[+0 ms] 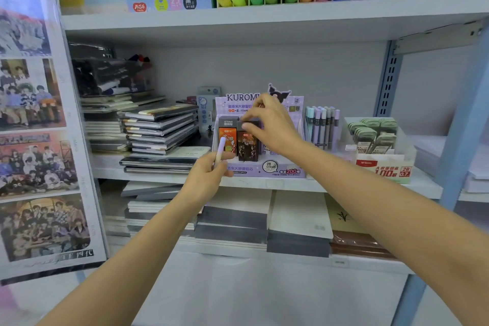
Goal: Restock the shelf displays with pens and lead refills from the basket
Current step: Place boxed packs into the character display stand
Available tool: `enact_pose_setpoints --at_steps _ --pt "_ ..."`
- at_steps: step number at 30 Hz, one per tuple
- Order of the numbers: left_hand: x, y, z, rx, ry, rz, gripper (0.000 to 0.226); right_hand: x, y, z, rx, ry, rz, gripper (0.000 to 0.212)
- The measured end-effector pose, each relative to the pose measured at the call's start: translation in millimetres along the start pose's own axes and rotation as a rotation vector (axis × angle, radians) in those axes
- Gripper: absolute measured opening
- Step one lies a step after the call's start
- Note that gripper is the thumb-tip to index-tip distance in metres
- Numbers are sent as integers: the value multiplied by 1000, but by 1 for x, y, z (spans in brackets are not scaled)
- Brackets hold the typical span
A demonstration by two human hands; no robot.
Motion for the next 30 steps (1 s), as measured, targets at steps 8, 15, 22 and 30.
enact_pose_setpoints --at_steps 8,15,22,30 --pt "26 12 -46 165 -57 97 11 -7 44 17 57 -628 262 12" --pt "17 17 -32 -10 374 -38 5 -77 78 -39 241 -967 -34 11" --pt "52 21 -67 1 778 9 12 -53 124 -47 361 -826 281 17" --pt "69 27 -111 190 442 -54 13 -102 97 -27 254 -810 -11 19"
Point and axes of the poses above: each hand's wrist, its own y-axis away from the middle knuckle, its own x-axis out of the palm, z = x × y, the point moved 10 cm from there along -y, towards the middle knuckle, and after that the axes turned 15 degrees about -y, right-handed, at the moved point
